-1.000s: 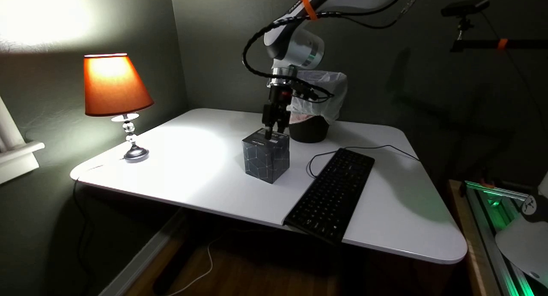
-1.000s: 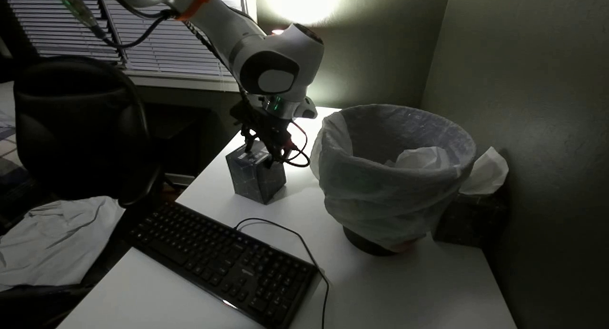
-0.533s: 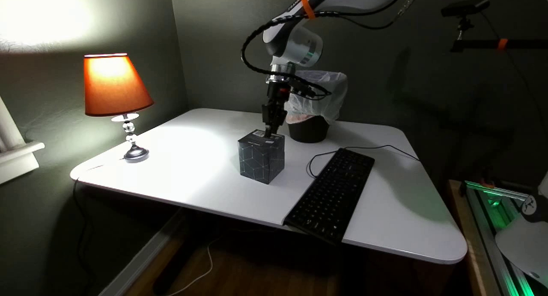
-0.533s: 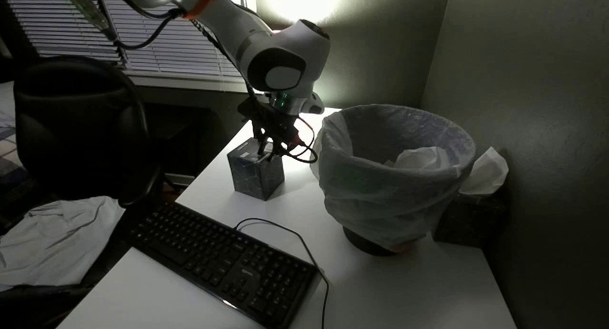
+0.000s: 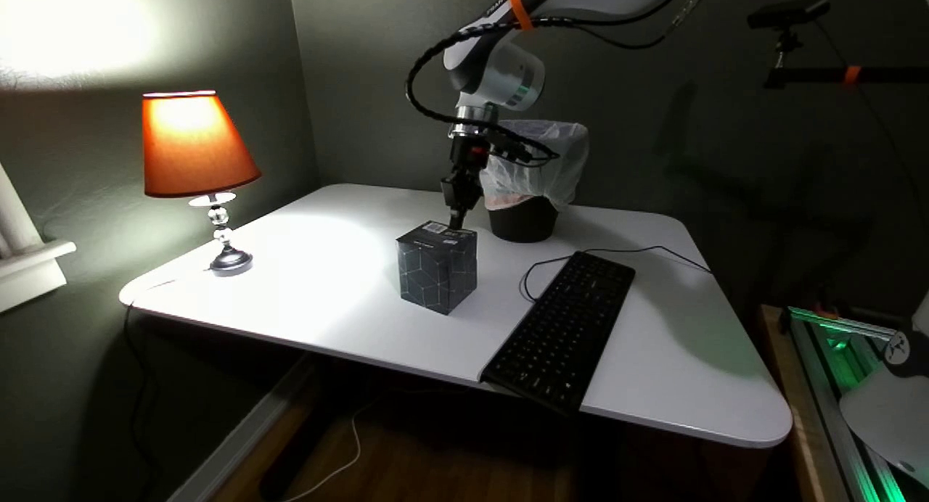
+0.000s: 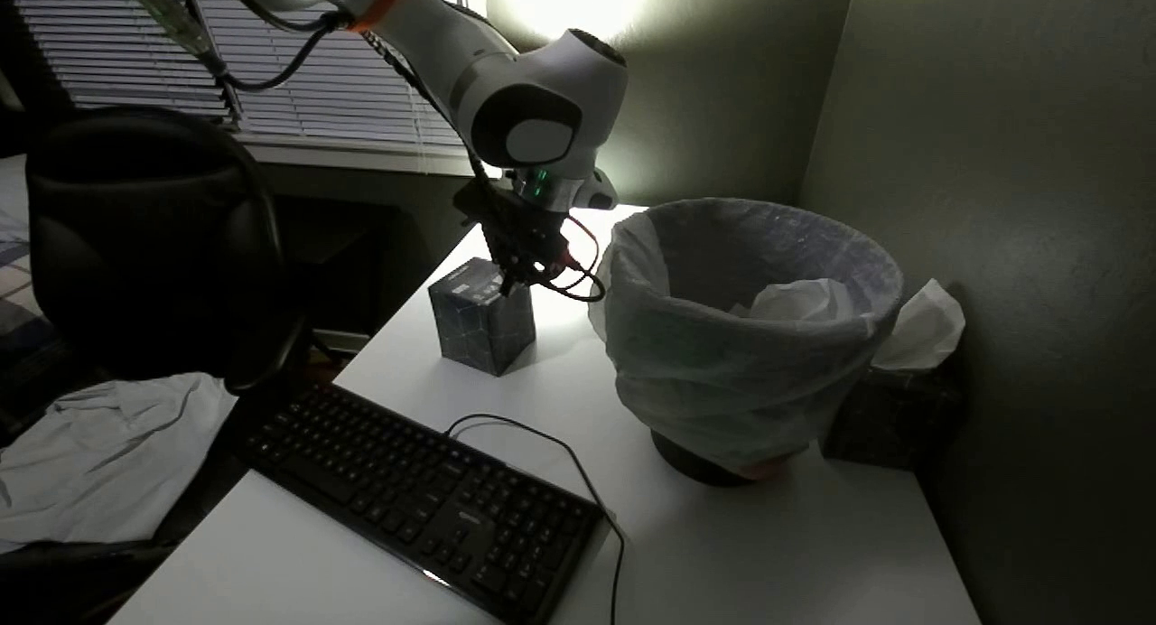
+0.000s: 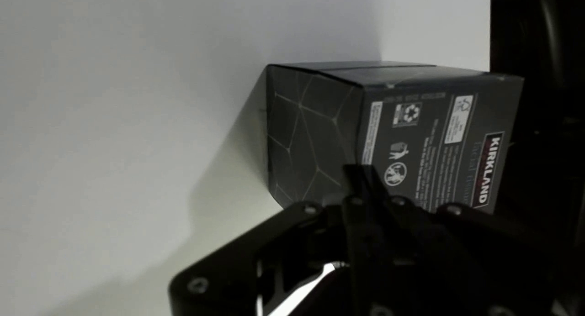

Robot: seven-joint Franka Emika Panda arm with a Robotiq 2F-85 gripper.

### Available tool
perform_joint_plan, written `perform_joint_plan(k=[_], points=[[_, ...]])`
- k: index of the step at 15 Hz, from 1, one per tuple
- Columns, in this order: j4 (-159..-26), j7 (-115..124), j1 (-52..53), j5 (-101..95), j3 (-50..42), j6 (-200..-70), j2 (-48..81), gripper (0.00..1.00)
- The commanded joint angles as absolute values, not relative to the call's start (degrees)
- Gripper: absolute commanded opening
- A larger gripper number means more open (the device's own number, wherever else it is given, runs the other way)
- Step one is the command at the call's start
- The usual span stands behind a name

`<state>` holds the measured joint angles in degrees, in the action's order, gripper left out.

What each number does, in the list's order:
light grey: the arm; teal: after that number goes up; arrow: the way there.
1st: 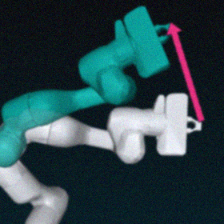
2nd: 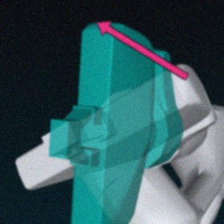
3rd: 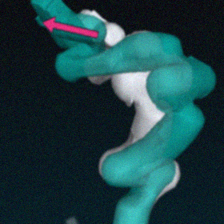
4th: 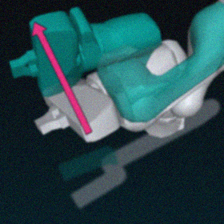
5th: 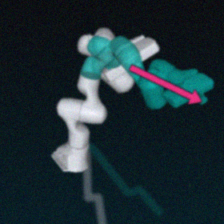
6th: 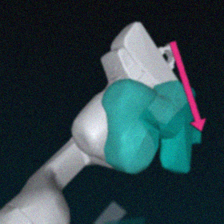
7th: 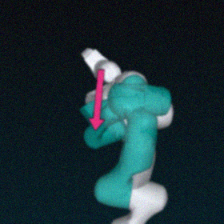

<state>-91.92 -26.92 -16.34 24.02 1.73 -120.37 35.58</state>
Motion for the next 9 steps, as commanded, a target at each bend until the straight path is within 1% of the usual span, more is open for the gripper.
perform_joint_plan(k=[1, 9], points=[[-92.85, -24.86, -14.85, 21.48, 1.44, -122.38, 34.94, 0.0], [-98.59, -21.26, -8.88, 10.28, 0.52, -133.24, 30.56, 0.01]])
